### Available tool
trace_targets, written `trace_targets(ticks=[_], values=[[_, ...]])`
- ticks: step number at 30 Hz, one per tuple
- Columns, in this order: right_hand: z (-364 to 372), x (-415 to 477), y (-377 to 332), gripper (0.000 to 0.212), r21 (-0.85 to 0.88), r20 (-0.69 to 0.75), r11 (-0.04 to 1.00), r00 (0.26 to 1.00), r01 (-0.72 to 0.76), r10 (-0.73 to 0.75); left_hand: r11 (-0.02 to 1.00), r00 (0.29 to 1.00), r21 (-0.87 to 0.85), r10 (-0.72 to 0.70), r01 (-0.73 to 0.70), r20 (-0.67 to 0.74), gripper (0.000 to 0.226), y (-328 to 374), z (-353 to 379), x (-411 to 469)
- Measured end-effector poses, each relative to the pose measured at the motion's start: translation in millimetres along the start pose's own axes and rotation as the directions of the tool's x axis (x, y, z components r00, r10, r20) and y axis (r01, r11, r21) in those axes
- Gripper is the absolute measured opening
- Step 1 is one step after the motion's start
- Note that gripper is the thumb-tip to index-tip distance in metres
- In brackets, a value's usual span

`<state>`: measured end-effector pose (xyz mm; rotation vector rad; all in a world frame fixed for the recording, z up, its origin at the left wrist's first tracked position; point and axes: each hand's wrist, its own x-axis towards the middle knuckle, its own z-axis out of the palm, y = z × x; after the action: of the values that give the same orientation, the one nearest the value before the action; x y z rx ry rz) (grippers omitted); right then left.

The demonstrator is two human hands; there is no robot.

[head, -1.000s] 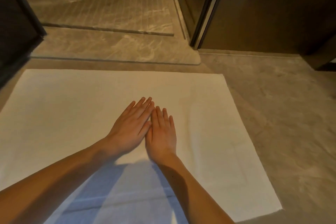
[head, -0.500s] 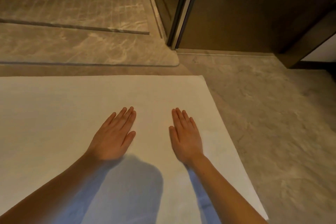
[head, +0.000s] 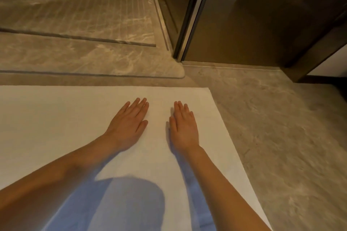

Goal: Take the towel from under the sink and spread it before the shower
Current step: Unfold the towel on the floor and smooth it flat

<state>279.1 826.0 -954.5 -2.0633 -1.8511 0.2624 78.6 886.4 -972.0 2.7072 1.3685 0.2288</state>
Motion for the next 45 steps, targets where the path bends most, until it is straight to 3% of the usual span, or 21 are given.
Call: trace_targets(ticks=[5,9,16,23,30,33,36,38,41,45], values=[[38.8,39.3,-51.0,0.051,0.119,0.132,0.986,0.982,0.117,-0.133,0.999,0.998,0.014,-0.043,0.042,0.056,0.063,-3.7,18.3,12.7],[45.3,48.8,-27.6,0.054,0.028,0.189,0.975,0.956,0.222,-0.223,0.998,0.999,-0.037,-0.044,0.045,0.023,0.071,-7.6,23.0,11.6],[12.0,73.1,61.9,0.057,-0.122,0.152,0.99,0.987,0.07,-0.051,0.999,0.999,-0.036,-0.033,0.032,-0.015,0.069,-8.2,22.2,9.3],[-4.2,73.0,97.3,0.057,-0.183,0.115,0.981,0.99,-0.06,0.082,0.998,0.999,-0.045,-0.037,0.038,0.019,0.071,-7.1,20.7,8.4],[-35.7,86.4,87.1,0.059,-0.286,0.306,0.955,0.938,-0.073,0.164,0.999,0.998,-0.018,-0.036,0.037,0.06,0.068,-8.3,21.7,8.4],[-30.1,52.5,36.5,0.055,-0.034,0.091,0.988,0.984,-0.153,0.156,0.998,0.994,0.008,-0.06,0.06,0.09,0.064,-4.4,16.1,8.7],[2.2,-20.8,-18.1,0.055,0.171,-0.008,0.983,0.997,-0.07,0.073,0.994,0.994,0.003,-0.107,0.107,-0.009,0.07,7.9,4.7,-0.5],[23.9,-62.4,-34.4,0.057,0.127,0.043,0.991,0.999,-0.03,0.025,0.997,0.993,-0.019,-0.08,0.079,-0.087,0.064,31.1,5.8,-21.3],[36.6,-90.1,-29.6,0.057,-0.045,0.105,0.998,0.994,0.035,-0.03,0.995,0.989,-0.05,0.082,-0.089,-0.126,0.054,65.0,22.3,-65.6],[17.5,-104.2,8.8,0.057,-0.08,0.128,0.994,0.99,0.073,-0.062,0.984,0.975,-0.079,0.144,-0.16,-0.17,0.051,67.2,29.4,-91.1]])
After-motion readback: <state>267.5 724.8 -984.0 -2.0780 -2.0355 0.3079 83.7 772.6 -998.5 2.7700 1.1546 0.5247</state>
